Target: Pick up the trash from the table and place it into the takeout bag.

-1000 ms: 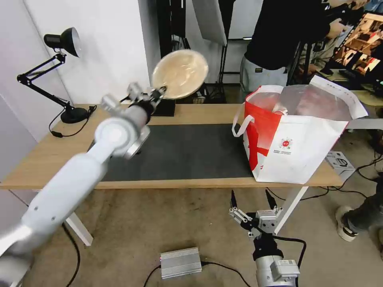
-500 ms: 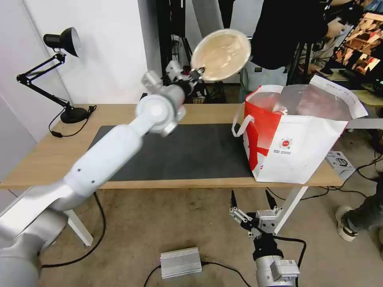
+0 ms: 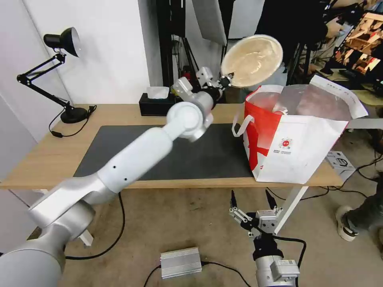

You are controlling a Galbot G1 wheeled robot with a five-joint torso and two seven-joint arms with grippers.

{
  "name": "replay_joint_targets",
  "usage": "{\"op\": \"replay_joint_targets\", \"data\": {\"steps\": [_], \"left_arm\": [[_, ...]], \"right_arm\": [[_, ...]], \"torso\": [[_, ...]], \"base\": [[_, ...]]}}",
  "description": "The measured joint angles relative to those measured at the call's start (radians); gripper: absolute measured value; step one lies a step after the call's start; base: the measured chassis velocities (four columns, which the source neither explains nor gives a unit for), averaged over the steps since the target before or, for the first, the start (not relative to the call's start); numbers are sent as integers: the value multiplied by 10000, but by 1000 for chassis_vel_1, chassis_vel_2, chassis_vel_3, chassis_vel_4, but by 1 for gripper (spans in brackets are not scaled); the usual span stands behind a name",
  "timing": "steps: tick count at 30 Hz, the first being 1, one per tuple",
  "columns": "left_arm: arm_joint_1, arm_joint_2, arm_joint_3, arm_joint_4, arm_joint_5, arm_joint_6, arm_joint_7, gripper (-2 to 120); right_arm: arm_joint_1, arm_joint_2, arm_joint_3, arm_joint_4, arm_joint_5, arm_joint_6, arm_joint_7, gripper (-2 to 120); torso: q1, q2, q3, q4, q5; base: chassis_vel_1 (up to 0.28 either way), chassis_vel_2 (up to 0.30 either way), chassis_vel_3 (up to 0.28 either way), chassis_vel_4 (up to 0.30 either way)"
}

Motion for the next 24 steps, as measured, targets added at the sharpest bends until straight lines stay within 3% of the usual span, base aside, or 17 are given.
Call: {"op": "replay_joint_targets", "data": {"steps": [5,15,17,20,24], "left_arm": [[66,-61,168,189,16,-3,468,0],[-125,-493,810,1235,-48,298,2175,0],[-241,-626,963,1575,-49,449,2746,0],[-268,-670,988,1668,-49,486,2853,0],[-401,-1017,1022,2231,-54,790,3585,0]], "right_arm": [[0,1,0,0,0,0,0,100],[0,0,0,0,0,0,0,100],[0,0,0,0,0,0,0,100],[0,0,0,0,0,0,0,100],[0,0,0,0,0,0,0,100]], "torso": [[0,1,0,1,-1],[0,2,0,1,-1],[0,1,0,1,0],[0,1,0,1,-1],[0,1,0,0,0]], "base": [[0,0,0,0],[0,0,0,0],[0,0,0,0],[0,0,0,0],[0,0,0,0]]}}
